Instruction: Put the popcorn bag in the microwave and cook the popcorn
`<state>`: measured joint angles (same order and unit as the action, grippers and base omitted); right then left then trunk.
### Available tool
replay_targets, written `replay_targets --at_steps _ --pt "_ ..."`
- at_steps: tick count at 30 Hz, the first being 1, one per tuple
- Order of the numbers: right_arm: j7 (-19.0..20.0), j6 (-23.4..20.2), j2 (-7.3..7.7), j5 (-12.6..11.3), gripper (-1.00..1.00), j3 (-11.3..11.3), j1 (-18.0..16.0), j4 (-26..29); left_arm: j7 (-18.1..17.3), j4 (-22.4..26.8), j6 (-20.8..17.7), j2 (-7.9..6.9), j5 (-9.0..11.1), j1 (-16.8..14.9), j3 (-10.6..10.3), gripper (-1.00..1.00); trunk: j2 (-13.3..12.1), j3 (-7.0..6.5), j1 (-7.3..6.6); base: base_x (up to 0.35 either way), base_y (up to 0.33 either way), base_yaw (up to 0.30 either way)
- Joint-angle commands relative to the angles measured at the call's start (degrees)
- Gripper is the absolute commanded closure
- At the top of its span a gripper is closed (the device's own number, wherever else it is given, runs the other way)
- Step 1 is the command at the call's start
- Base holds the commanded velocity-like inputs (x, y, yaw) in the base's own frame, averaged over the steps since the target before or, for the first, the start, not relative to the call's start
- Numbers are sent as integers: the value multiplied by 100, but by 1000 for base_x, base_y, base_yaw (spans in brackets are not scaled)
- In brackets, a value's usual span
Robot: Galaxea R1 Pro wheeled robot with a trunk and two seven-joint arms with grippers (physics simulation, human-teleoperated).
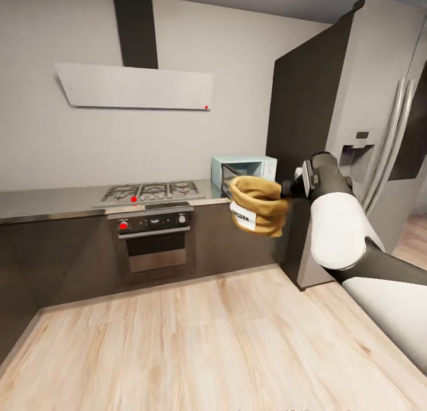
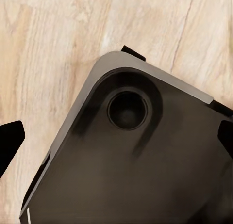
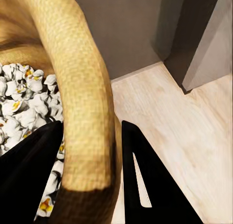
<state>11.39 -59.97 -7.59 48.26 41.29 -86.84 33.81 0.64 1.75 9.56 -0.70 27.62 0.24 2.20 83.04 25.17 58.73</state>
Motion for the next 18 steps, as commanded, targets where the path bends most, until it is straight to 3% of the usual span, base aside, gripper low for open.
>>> replay_targets --at_steps 1,12,15,18 --pt "47 -3 -11 57 100 38 -8 50 2 10 -1 0 -12 3 19 -100 3 6 0 -1 0 -295" --pt "47 -3 -13 57 100 37 -8 99 6 18 9 23 -97 3 -32 -100 3 6 0 6 -4 -295" --pt "47 -3 -13 59 100 36 -8 101 20 18 -7 26 -84 3 -38 -100 3 6 0 187 -134 -295" --pt "47 -3 -13 61 100 37 -8 121 280 18 -22 26 -85 3 -36 -100 3 6 0 262 -172 -211"
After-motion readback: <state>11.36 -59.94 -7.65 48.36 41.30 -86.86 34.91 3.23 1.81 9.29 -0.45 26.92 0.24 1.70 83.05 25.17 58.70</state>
